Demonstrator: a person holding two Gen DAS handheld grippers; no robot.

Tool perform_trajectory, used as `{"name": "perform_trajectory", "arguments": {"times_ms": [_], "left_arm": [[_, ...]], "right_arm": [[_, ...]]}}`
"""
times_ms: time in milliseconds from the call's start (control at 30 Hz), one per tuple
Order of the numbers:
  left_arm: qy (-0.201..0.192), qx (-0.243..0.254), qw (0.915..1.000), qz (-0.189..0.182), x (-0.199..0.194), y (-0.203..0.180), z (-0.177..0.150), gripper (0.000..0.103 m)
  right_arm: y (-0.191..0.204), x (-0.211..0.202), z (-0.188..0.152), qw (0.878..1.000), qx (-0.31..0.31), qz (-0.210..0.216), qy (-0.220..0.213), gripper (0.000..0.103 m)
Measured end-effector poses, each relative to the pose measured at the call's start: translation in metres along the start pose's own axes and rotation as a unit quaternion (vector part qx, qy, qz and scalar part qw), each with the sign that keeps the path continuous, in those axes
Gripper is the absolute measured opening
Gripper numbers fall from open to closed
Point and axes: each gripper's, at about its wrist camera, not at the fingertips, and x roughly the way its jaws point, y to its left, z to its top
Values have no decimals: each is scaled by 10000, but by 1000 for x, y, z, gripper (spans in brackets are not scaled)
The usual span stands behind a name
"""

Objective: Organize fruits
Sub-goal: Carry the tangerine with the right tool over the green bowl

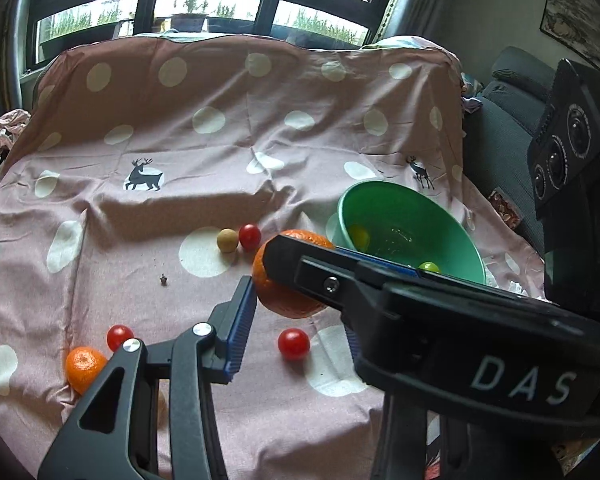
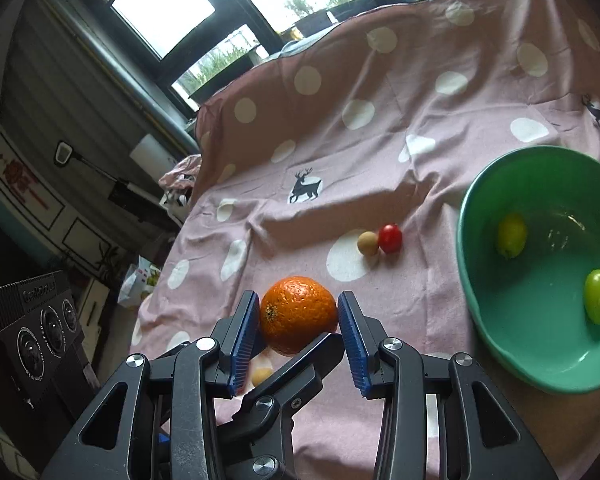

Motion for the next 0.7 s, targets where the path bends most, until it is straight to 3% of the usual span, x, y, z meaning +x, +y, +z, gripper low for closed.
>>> {"name": "perform_trajectory", "arguments": {"times_ms": [300, 700], "left_arm": [[-126, 520, 9980, -325, 19, -57, 17, 42], [148, 916, 9933, -692, 61, -107, 20, 42]], "right_arm": [[-41, -45, 10, 9969, 403, -232, -641, 43], [-98, -70, 11, 9889, 1039, -576, -895, 44]]}}
